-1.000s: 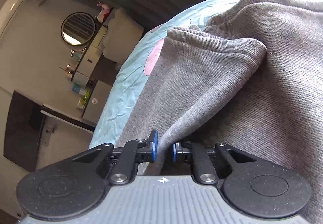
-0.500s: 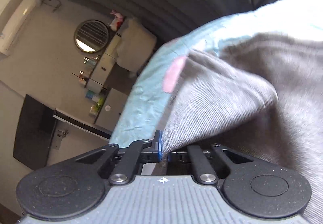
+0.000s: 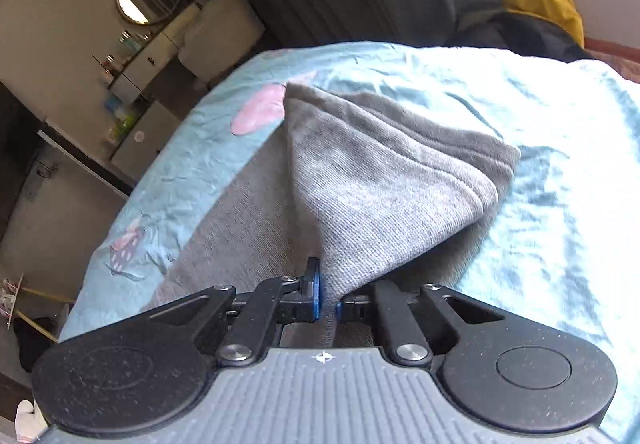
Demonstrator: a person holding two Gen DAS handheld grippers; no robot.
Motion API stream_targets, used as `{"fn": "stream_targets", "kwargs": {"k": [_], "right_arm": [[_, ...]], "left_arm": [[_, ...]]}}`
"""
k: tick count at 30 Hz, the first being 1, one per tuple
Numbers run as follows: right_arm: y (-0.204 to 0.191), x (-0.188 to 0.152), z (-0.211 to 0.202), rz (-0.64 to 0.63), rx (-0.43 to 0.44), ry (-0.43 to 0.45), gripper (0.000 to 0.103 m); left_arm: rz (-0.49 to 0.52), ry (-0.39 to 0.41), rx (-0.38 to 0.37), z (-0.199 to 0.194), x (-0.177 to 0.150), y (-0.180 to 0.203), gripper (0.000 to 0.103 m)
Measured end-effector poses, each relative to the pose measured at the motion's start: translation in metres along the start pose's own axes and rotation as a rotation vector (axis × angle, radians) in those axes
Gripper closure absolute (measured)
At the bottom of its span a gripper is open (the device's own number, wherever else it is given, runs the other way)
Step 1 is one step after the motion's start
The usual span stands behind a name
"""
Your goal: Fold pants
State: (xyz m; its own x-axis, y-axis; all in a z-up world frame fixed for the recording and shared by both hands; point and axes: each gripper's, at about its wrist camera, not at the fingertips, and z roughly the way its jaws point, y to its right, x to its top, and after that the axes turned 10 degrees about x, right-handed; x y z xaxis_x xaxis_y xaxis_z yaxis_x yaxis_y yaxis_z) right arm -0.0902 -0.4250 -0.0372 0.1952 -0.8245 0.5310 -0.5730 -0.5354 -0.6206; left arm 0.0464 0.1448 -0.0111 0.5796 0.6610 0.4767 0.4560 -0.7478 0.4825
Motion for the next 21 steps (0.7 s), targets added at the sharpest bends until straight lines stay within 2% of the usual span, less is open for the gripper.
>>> {"fn": "stream_targets", "kwargs": {"k": [2,4,5,9,10,12,13,14,15,16,18,21], "right_arm": [[0.000,-0.004,0.003,0.023,0.001,-0.010,0.088],[0.000,-0.003,0.008,0.047,0.001,-0.008,0.085],[0.001,-0.002,0.009,0.054,-0.003,-0.009,0.085],[-0.001,0.000,0.015,0.058,-0.005,0.003,0.084],[-0.001,0.001,0.015,0.064,-0.006,0.006,0.084],[-0.003,0.004,0.017,0.070,-0.009,0.010,0.084],[-0.004,0.006,0.017,0.065,-0.005,0.008,0.084],[-0.006,0.008,0.016,0.056,-0.003,0.012,0.089],[-0.007,0.010,0.014,0.041,-0.005,0.021,0.097],[-0.011,0.013,0.012,0.020,-0.011,0.030,0.097],[-0.020,0.019,0.003,-0.023,-0.014,0.078,0.098],[-0.029,0.024,-0.019,-0.082,0.057,0.156,0.098]], "left_arm": [[0.067,0.122,0.068,-0.007,0.022,0.006,0.026],[0.137,0.197,0.167,-0.003,0.045,0.013,0.021],[0.148,0.210,0.219,0.002,0.056,0.015,0.020],[0.161,0.170,0.276,0.029,0.095,0.017,0.020],[0.175,0.159,0.292,0.035,0.101,0.017,0.024],[0.170,0.138,0.325,0.045,0.111,0.018,0.040],[0.162,0.123,0.297,0.045,0.113,0.014,0.061],[0.142,0.103,0.273,0.047,0.116,0.009,0.078],[0.118,0.096,0.267,0.043,0.116,-0.003,0.084],[0.102,0.105,0.260,0.040,0.116,-0.009,0.089],[0.088,0.138,0.220,0.028,0.111,-0.020,0.090],[0.033,0.164,0.171,0.004,0.101,-0.050,0.091]]}}
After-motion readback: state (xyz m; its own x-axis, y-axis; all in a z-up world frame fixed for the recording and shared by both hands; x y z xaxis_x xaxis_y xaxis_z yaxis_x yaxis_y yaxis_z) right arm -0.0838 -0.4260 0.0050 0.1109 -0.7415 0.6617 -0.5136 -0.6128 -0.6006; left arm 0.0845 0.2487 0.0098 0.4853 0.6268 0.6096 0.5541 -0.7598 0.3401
